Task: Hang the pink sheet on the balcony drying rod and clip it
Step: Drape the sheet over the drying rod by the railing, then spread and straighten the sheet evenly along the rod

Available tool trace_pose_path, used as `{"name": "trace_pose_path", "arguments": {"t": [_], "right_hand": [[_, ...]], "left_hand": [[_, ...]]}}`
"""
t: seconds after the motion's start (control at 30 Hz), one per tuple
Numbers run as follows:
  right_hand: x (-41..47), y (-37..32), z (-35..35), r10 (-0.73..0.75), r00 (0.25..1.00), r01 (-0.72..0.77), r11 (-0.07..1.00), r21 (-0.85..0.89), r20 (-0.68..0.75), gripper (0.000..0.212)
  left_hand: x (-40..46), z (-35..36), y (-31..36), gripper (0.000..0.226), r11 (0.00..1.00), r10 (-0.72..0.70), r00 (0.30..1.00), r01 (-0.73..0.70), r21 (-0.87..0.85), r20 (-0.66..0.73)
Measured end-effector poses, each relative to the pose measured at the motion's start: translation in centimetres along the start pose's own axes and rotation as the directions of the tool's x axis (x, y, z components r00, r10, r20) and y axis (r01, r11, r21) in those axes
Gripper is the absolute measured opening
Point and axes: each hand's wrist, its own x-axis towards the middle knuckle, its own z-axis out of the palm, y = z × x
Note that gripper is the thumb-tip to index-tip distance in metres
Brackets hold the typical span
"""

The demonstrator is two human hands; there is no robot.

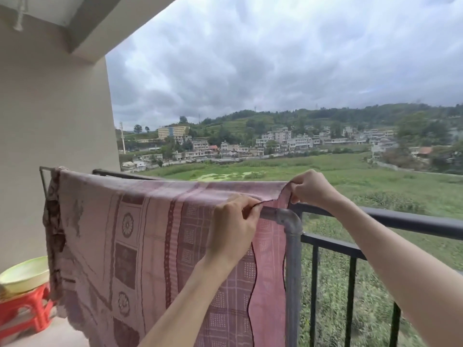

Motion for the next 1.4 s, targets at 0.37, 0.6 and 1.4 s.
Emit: {"name": "trace_pose_path", "arguments": {"t": [0.37, 0.6, 1.4], "right_hand": [[-4.1, 3.4, 0.2, -0.016, 0.991, -0.007, 0.985, 0.172, 0.131, 0.026], [-5.2, -2.2, 1.5, -0.232, 0.968, 0.228, 0.973, 0.042, 0.099, 0.034], [0.3, -38.4, 36.8, -0.702, 0.675, 0.733, 0.674, -0.094, 0.229, 0.059]], "left_hand": [[-3.3, 5.4, 0.3, 0.017, 0.987, 0.026, 0.99, -0.047, 0.153, 0.139], [-4.3, 1.9, -2.4, 0.034, 0.969, 0.009, 0.962, -0.076, 0.236, 0.273], [-7.1, -38.8, -33.4, 0.049, 0.58, -0.355, 0.925, 0.333, 0.743, -0.137]]}}
